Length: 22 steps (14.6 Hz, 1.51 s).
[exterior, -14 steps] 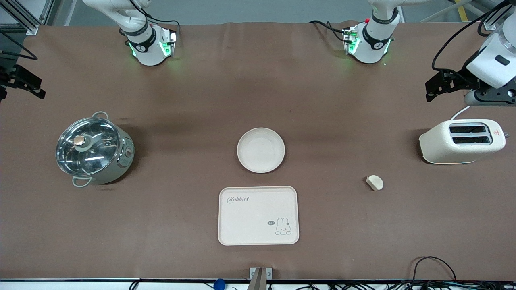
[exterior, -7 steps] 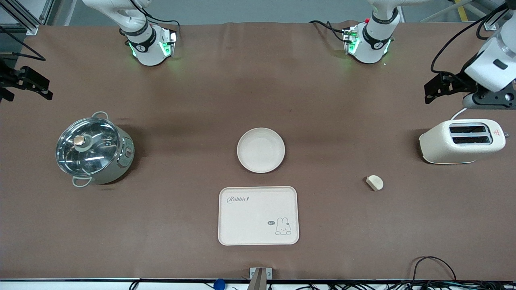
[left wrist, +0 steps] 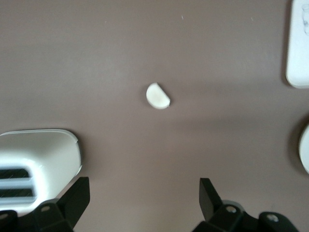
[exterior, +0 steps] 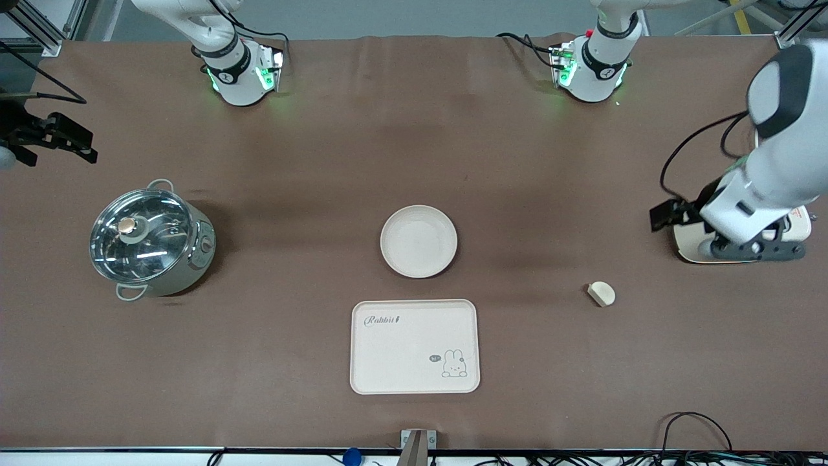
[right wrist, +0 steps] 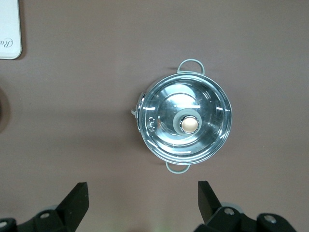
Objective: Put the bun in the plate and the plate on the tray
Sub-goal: 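Lower the left gripper onto the bun and close on it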
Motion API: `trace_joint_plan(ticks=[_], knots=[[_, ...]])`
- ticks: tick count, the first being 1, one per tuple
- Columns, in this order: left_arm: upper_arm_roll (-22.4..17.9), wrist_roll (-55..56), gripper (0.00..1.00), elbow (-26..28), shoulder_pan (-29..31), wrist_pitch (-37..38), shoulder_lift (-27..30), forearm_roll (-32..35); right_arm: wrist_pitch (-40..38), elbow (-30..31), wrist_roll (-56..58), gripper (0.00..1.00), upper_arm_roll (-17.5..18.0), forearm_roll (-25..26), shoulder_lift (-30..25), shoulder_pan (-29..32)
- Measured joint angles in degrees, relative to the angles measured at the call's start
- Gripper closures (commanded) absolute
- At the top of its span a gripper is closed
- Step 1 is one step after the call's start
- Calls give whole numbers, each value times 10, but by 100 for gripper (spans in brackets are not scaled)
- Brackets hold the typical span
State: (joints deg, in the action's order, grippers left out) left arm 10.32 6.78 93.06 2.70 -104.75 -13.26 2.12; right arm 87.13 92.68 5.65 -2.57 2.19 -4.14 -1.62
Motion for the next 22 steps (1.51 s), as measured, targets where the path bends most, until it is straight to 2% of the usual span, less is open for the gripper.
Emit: trace_joint_plan(ticks=[3, 7, 11, 14, 16, 20, 22], knots=[[0, 52, 0, 43, 1, -105, -49, 0, -7, -2, -1, 0, 1, 0, -3, -25], [0, 131, 0, 54, 1, -198, -124, 0, -12, -3, -3, 0, 2, 0, -15, -37], [-5, 150, 0, 54, 2, -270, -198, 0, 7, -2, -25, 0, 1, 0, -15, -39], [-11, 150, 1, 54, 4, -295, -236, 0, 21, -1, -33, 0, -4, 0, -7, -23], [-11, 150, 10, 53, 4, -296, -250, 0, 33, 5, -37, 0, -6, -4, -1, 9], [-11, 150, 48, 53, 3, -297, -266, 0, 45, 28, -38, 0, -9, -12, 4, 48], [-10, 150, 62, 52, 1, -299, -271, 0, 38, 29, -39, 0, -7, -12, 3, 48]])
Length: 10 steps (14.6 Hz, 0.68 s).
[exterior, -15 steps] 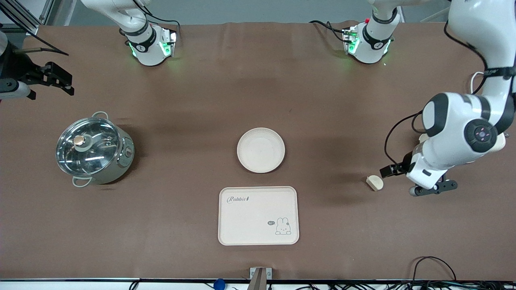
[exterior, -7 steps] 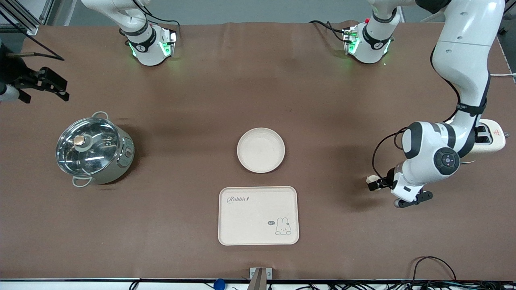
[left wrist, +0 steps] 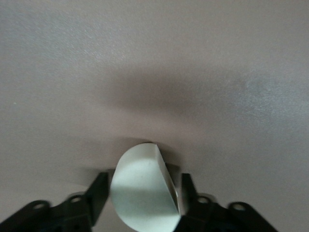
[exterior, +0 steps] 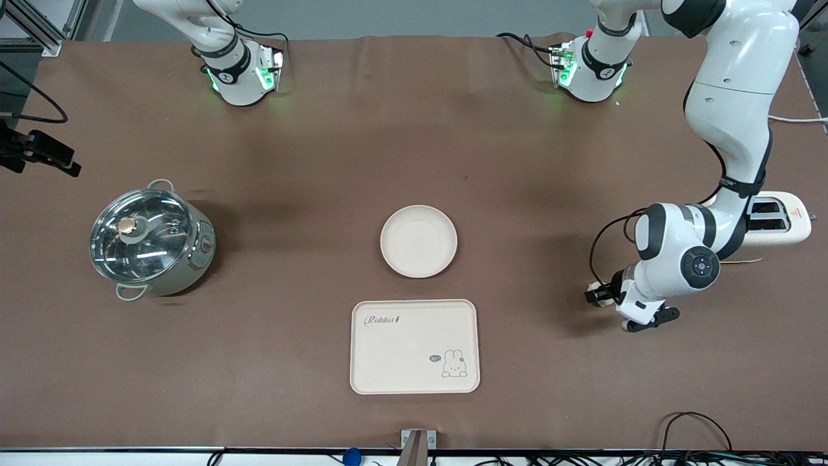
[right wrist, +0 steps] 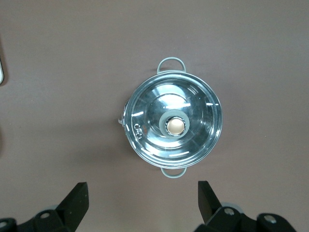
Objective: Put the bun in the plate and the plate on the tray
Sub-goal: 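Lower the left gripper onto the bun and close on it, then carry the bun over the plate while the right gripper approaches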
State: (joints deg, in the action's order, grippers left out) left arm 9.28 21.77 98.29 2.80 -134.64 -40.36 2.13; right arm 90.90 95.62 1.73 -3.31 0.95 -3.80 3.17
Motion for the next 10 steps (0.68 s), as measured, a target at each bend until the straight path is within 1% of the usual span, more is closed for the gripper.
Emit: trace_joint_plan(ticks=[1, 2, 4, 6, 8, 10], knots=[[1, 3, 67, 0, -1, -1, -1, 0, 0, 0, -1, 0, 2, 0, 0, 0], [4, 14, 68, -1, -2, -1, -1, 0, 0, 0, -1, 0, 3, 0, -1, 0], [28, 58, 68, -7, -5, -1, 0, 0, -1, 0, -2, 0, 5, 0, -1, 0], [68, 125, 68, -17, -14, -1, 3, 0, -3, 0, -2, 0, 6, 0, -1, 0], [118, 204, 68, -29, -26, 0, 8, 0, -5, 1, -2, 0, 7, -1, -1, -1], [162, 291, 68, -42, -49, 0, 12, 0, -6, 4, -2, 0, 7, -1, -1, -1]])
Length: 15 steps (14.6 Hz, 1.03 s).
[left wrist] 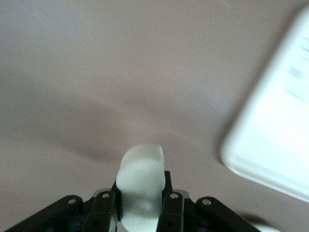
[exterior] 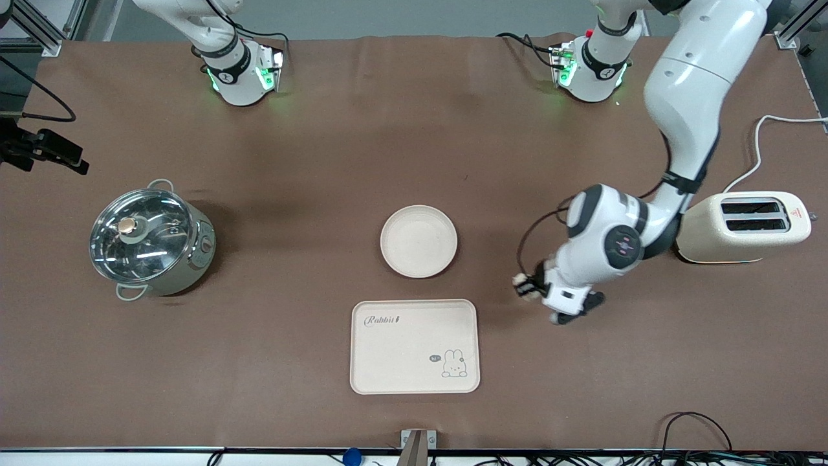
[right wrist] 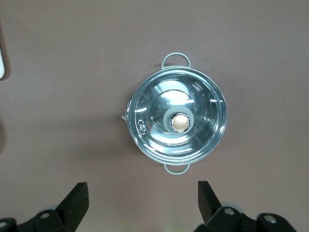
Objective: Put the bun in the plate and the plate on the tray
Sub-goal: 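Carry the bun over the plate while the right gripper approaches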
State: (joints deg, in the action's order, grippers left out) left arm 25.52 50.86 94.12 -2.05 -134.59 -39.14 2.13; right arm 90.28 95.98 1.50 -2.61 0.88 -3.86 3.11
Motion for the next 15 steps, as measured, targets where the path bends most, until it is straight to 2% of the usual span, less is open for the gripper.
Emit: trace_joint_plan(ticks=[3, 5, 8, 10, 11, 12, 14, 15], knots=[[14, 95, 65, -19, -77, 2, 0, 0, 1, 3, -3, 0, 0, -8, 0, 0], [11, 146, 64, -26, -134, 0, -11, 0, 13, 13, -33, 0, 1, -35, 1, -9], [6, 165, 60, -33, -179, -5, -39, 0, 92, 48, -88, 0, 5, -49, 20, -50], [-18, 165, 54, -35, -204, -6, -56, 0, 152, 70, -102, 0, 6, -96, 59, -71], [-34, 165, 48, -36, -220, -6, -62, 0, 189, 81, -107, 0, 6, -127, 85, -76], [-52, 165, 35, -37, -237, -6, -67, 0, 228, 93, -116, 0, 6, -150, 111, -82], [-76, 165, 0, -40, -262, -8, -71, 0, 305, 118, -149, 0, 6, -167, 157, -109], [-79, 165, 0, -43, -265, -9, -71, 0, 340, 130, -174, 0, 7, -168, 175, -130]])
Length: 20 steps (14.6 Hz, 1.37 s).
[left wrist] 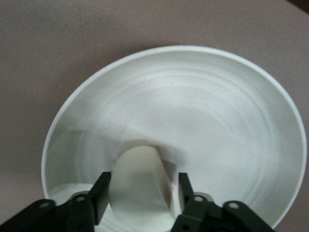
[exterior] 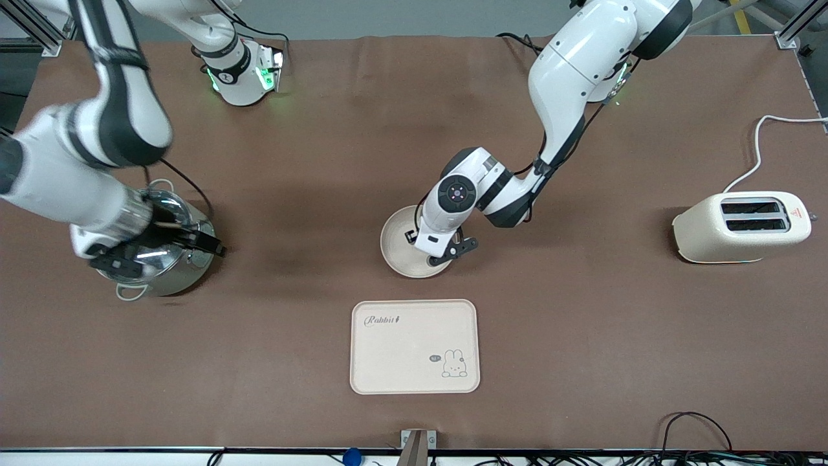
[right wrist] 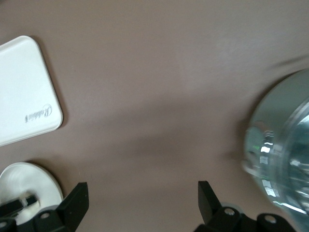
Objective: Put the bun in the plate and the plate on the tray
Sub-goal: 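Carry the bun over the plate while the right gripper approaches, then open the left gripper over the plate while the right gripper reaches the rim, then grip the plate rim with the right gripper while the left gripper withdraws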
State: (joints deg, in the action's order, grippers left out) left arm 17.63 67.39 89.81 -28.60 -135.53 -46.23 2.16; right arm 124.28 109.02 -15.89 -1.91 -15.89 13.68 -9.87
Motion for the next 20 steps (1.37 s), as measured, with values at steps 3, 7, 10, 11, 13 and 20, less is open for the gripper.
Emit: trace_joint_plan(ticks=[3, 7, 10, 11, 13, 20], knots=[[-7, 0, 0, -20, 7, 3, 12, 0, 113, 39, -77, 0, 2, -1, 50, -80], [-17, -24, 0, -33, 58, 74, 90, 46, 216, 55, -156, 0, 2, -1, 106, -168], [-18, -145, 0, -35, 116, 151, 163, 61, 237, 54, -231, 0, 2, -1, 121, -229], [-19, -195, 0, -36, 135, 178, 184, 61, 240, 54, -245, 0, 2, -1, 125, -247], [-20, -295, 0, -47, 173, 247, 222, 62, 262, 54, -258, 0, 1, -1, 138, -276], [-25, -485, 0, -86, 248, 373, 328, 62, 319, 32, -289, 55, -1, -1, 215, -328]])
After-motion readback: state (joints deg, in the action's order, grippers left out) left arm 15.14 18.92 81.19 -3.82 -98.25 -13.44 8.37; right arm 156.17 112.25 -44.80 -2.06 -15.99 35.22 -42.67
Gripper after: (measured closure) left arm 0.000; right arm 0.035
